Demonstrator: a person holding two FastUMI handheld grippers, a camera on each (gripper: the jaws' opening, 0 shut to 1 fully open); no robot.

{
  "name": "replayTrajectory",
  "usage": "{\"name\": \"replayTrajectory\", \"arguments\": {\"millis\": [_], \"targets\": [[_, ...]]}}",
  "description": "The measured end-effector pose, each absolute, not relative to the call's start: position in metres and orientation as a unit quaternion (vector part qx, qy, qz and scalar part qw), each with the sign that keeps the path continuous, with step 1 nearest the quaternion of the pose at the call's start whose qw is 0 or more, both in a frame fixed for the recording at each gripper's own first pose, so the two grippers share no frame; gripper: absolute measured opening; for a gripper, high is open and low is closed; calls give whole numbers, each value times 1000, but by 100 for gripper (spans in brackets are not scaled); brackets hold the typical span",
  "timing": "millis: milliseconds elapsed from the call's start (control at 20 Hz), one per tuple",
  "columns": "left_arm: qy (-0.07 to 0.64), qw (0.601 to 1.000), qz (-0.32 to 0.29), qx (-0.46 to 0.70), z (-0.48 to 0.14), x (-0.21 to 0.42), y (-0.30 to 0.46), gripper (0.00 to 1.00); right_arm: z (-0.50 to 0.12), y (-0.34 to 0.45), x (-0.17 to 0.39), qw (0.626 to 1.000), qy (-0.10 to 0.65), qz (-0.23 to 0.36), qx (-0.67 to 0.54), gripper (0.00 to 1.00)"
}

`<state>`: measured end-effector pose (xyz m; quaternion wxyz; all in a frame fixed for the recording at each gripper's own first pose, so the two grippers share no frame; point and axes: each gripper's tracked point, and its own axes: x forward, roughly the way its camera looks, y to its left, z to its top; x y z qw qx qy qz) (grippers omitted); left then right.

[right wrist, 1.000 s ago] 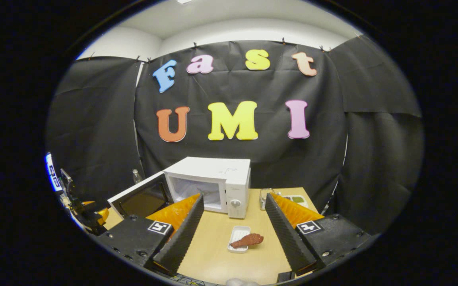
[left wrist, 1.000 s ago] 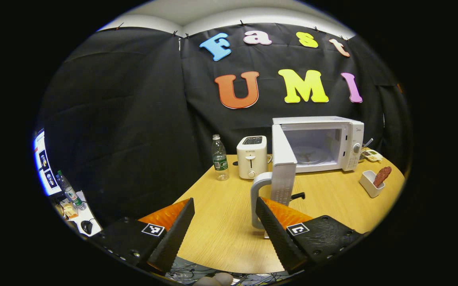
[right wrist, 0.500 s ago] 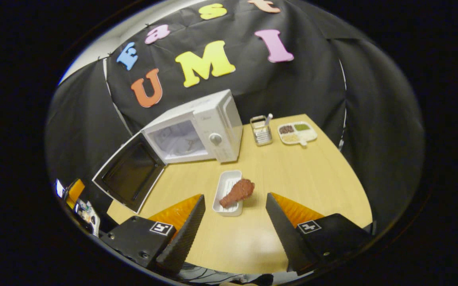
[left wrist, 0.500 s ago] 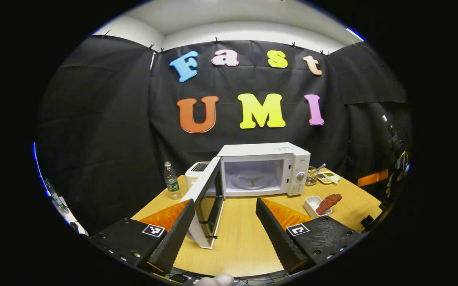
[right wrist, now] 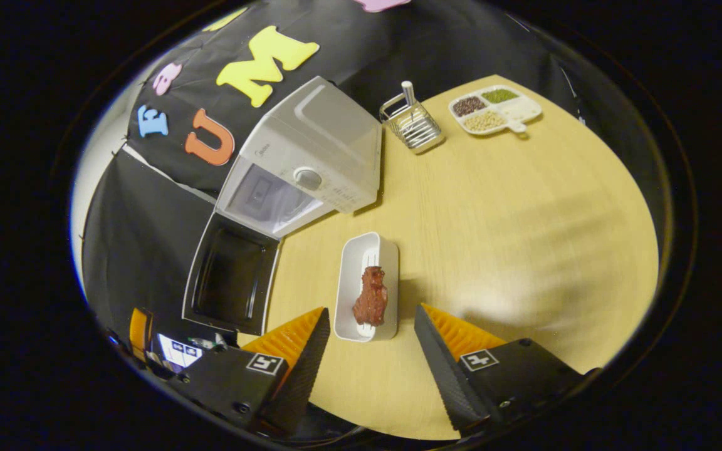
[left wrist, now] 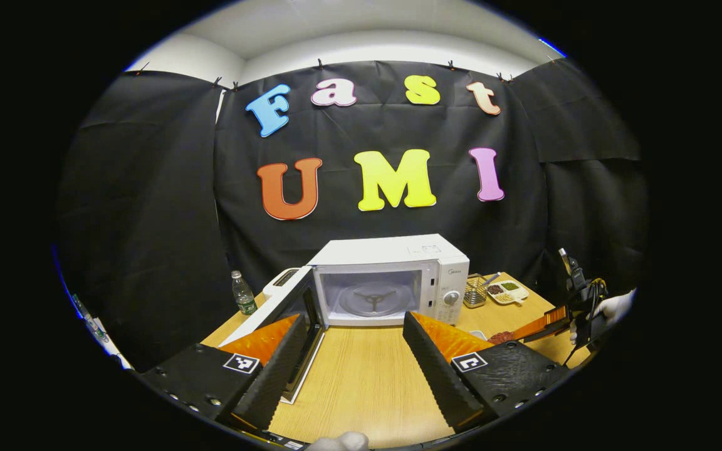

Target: Open the microwave oven with the left hand, put the food in, and close the microwave oven.

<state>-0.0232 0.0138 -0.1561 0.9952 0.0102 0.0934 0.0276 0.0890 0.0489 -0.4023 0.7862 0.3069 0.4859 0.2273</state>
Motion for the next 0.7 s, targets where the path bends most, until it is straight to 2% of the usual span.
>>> {"name": "replayTrajectory", "arguments": {"millis": [50, 100, 150, 250, 400, 550, 600, 700], "targets": [[96, 995, 36, 15, -156, -21, 11, 95, -404, 50, 95, 772, 499, 234, 317, 72], [96, 994, 44, 20, -156, -19, 9, 95, -405, 50, 99, 763, 506, 242, 321, 67], [98, 993, 51, 26, -156, -18, 7, 95, -409, 50, 104, 756, 515, 248, 319, 65], [102, 992, 63, 30, -153, -17, 1, 95, -410, 53, 109, 743, 525, 261, 322, 54], [108, 991, 71, 31, -157, -18, -5, 95, -406, 63, 106, 709, 551, 280, 341, 27], [115, 990, 80, 30, -164, -19, -1, 95, -414, 64, 108, 702, 563, 278, 337, 14], [118, 989, 81, 28, -165, -20, 1, 95, -414, 63, 109, 700, 565, 273, 340, 4], [119, 989, 81, 26, -167, -21, 4, 95, -412, 61, 105, 702, 565, 276, 334, 13]]}}
